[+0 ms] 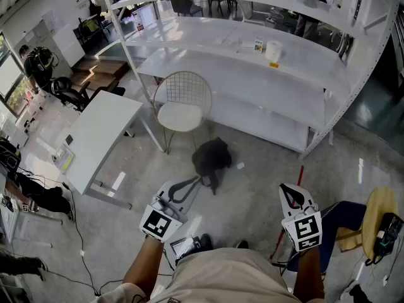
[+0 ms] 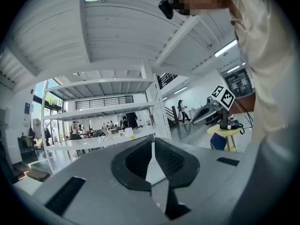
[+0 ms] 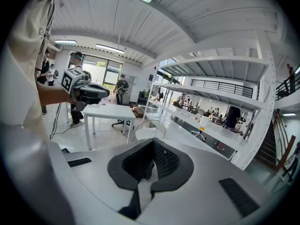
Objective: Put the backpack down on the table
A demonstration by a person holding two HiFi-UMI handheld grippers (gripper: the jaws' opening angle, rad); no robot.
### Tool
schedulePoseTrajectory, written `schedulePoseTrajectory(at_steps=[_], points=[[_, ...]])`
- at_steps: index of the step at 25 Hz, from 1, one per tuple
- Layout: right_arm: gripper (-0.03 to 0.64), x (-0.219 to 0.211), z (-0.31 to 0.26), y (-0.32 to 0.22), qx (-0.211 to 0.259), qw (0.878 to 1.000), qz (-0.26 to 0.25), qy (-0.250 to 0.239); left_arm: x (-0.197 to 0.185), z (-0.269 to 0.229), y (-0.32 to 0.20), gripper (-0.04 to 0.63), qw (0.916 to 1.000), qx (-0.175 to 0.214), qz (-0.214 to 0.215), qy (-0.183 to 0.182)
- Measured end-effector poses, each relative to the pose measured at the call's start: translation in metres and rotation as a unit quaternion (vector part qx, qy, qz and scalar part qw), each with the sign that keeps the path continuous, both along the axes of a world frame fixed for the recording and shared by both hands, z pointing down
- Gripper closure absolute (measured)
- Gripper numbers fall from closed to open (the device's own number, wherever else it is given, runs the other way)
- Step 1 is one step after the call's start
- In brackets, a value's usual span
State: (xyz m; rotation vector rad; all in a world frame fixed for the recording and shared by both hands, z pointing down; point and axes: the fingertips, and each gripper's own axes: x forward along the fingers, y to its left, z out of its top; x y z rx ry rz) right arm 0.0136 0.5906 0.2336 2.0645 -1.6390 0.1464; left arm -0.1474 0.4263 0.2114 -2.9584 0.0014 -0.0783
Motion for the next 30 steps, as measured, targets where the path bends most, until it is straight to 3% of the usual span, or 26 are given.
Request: schedulePoseTrajectory(at_steps=[16, 30], points=[[0.592, -0.003, 0.002, -0.036, 0.0, 1.0, 0.021, -0.002, -0.005, 0.01, -0.044, 0.566, 0.9998, -0.014, 0.011, 0.002], [0.592, -0.009, 0.004, -0.112, 0.002, 1.0, 0.006, 0.015, 0.01, 0.021, -0.091, 0.566, 0.999, -0.024, 0.033, 0.016]])
